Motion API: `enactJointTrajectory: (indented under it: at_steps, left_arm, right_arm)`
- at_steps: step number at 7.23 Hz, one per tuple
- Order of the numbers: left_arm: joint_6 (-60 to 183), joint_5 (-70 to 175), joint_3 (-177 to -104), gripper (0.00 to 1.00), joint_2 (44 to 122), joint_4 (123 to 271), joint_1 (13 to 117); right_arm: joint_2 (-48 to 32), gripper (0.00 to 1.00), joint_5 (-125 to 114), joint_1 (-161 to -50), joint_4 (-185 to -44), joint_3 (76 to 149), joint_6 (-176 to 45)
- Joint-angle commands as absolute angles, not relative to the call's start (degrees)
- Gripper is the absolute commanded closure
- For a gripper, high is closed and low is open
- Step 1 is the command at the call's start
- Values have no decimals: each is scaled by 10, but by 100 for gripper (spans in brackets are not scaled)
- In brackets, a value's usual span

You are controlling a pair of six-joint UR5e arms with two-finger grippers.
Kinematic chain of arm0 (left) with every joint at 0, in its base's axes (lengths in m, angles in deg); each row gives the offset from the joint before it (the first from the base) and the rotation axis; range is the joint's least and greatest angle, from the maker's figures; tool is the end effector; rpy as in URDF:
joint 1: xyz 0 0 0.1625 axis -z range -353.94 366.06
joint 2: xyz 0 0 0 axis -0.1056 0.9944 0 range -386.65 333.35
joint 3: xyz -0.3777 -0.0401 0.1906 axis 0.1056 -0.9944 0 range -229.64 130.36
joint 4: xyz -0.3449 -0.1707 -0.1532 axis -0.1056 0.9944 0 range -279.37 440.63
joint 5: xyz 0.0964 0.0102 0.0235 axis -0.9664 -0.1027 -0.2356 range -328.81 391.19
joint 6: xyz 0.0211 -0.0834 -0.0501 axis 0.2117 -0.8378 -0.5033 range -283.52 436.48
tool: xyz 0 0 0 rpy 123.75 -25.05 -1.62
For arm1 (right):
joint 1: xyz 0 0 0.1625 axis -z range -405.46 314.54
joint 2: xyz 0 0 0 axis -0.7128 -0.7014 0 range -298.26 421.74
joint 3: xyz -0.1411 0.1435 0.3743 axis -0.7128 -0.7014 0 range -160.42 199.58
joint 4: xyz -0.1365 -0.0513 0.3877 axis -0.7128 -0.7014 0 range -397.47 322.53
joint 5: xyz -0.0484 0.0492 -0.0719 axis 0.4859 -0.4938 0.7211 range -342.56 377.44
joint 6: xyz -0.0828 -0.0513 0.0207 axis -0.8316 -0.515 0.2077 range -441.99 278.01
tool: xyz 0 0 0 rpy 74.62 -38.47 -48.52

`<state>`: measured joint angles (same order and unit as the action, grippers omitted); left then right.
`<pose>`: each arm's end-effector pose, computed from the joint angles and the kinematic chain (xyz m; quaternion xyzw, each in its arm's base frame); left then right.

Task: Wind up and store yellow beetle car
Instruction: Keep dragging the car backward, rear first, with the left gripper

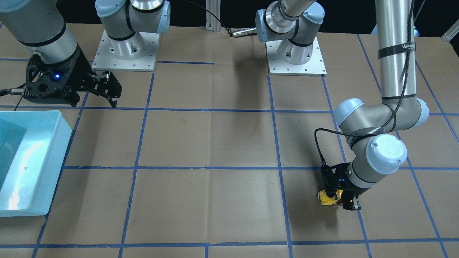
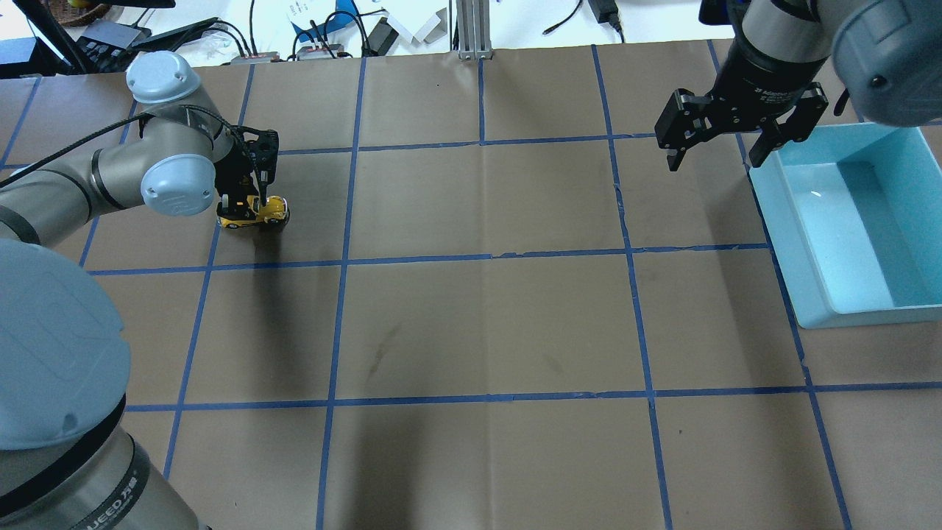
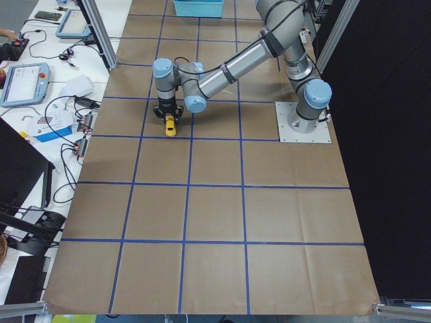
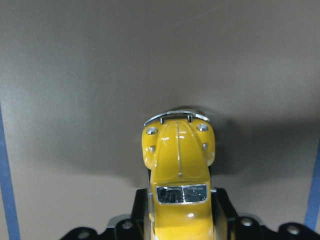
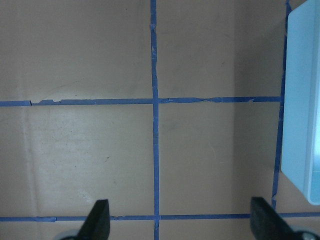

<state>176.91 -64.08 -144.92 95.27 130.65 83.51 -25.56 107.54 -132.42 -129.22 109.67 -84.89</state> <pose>0.0182 -0.6532 0.1920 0.6921 0.7199 0.0249 0.0456 0.1058 -0.5159 0.4665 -0.0013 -1.0000 -0.0091 0.0003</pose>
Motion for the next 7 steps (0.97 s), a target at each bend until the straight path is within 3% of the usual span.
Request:
enactJointTrajectory:
  at_steps: [1, 7]
  left_arm:
    - [1779, -638, -1449, 100, 952, 1306, 824]
    - [1780, -639, -1450, 100, 946, 1309, 819]
  right_arm:
    - [-256, 0, 1075, -1324, -1292, 1097, -849]
    - [-255, 0, 1075, -1325, -1292, 1097, -849]
